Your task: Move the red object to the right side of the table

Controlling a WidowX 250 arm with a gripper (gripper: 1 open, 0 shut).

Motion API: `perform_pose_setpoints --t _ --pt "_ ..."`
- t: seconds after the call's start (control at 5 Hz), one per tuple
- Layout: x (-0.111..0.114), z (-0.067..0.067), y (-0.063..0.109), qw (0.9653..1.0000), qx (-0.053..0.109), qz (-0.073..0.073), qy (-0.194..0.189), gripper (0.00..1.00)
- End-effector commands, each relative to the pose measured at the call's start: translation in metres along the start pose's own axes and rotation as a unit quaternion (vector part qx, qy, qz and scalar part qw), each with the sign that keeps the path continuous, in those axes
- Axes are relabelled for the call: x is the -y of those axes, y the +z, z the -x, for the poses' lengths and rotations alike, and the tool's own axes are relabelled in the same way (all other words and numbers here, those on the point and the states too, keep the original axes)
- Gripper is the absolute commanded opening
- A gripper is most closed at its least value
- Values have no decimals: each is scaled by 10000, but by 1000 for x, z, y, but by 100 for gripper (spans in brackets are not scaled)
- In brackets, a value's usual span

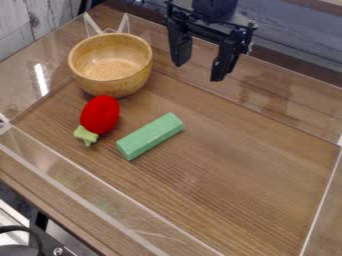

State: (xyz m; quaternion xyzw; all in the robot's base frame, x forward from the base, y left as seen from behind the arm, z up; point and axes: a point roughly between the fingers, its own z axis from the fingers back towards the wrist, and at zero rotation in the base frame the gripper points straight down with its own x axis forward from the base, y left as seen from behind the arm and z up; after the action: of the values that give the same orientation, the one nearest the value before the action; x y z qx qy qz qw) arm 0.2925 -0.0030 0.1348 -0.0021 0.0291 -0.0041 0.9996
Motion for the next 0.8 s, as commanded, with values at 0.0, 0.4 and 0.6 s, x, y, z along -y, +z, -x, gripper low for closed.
perform_pose_setpoints --t 0.0,0.4,0.6 --pt "-6 6 -7 9999 -108 -6 -68 100" --pt "-53 46 -16 9995 -30 -2 -319 100" --pt "-85 57 -18 9993 68 -7 -358 100"
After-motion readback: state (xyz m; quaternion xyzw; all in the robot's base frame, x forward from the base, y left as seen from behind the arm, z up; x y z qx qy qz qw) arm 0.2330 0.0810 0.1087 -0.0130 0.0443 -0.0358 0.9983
